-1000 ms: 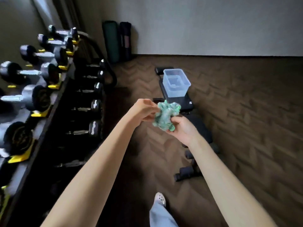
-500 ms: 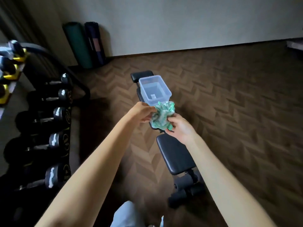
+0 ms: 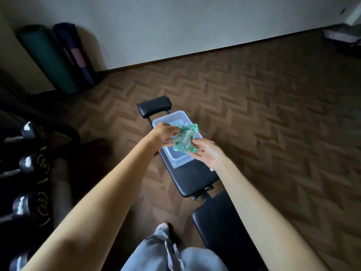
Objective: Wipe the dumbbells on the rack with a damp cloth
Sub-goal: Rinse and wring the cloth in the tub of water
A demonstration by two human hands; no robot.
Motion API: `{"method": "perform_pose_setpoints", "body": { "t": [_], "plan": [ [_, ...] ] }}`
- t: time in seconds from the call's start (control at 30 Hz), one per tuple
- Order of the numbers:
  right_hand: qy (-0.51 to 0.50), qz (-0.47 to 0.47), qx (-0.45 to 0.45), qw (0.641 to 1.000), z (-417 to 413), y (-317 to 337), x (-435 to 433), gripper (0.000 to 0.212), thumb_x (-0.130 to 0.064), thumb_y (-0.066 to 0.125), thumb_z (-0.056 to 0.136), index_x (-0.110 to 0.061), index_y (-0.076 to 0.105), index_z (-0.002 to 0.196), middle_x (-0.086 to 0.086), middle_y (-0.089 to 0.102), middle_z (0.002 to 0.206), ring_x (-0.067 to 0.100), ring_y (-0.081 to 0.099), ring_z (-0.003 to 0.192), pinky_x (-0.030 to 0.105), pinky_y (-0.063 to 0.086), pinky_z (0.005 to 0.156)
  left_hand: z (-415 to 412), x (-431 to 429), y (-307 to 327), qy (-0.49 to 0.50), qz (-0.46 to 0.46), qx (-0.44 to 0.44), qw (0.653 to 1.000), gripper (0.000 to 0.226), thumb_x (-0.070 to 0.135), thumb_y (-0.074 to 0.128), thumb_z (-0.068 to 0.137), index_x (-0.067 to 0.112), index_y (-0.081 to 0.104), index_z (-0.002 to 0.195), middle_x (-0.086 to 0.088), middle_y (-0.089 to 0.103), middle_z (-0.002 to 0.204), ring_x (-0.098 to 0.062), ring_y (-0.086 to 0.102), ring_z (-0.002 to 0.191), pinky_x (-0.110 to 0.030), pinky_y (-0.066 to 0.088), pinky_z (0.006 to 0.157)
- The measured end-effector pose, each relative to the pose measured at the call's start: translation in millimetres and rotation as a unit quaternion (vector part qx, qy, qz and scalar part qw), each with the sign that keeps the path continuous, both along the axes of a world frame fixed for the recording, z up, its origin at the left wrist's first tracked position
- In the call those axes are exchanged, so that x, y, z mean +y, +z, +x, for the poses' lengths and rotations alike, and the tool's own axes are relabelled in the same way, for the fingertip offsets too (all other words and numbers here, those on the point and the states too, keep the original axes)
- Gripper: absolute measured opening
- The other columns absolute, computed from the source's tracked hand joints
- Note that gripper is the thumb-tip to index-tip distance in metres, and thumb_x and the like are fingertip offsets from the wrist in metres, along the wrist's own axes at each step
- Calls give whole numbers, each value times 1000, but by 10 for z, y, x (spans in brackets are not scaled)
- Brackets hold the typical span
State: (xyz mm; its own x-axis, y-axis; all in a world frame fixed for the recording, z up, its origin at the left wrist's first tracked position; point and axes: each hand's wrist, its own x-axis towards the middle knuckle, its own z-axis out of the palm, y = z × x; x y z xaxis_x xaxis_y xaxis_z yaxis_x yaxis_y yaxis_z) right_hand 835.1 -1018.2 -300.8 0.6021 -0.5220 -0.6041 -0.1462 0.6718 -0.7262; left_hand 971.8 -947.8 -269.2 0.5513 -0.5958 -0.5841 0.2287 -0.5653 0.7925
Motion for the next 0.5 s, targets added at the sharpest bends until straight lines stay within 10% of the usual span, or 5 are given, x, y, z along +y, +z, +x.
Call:
{"method": "perform_pose_setpoints", "body": {
  "t": [0.27, 0.5],
  "plan": [
    [-10, 5, 88, 996, 904, -444, -1026, 12, 9, 56, 87, 0, 55, 79, 10, 59, 87, 24, 58, 94, 37, 42, 104, 888, -1145, -543, -27, 63, 46, 997, 17, 15, 56, 90, 14, 52, 74, -8, 60, 97, -21, 58, 88, -27, 51, 74],
    [8, 35, 254, 966, 1487, -1207, -1752, 24, 4, 55, 88, -8, 49, 68, 8, 53, 75, 18, 53, 72, 25, 50, 68, 1412, -1765, -1384, 6, 153, 73, 986, 18, 10, 54, 91, 10, 51, 73, -4, 57, 75, -14, 57, 63, -25, 49, 61]
  ]
}}
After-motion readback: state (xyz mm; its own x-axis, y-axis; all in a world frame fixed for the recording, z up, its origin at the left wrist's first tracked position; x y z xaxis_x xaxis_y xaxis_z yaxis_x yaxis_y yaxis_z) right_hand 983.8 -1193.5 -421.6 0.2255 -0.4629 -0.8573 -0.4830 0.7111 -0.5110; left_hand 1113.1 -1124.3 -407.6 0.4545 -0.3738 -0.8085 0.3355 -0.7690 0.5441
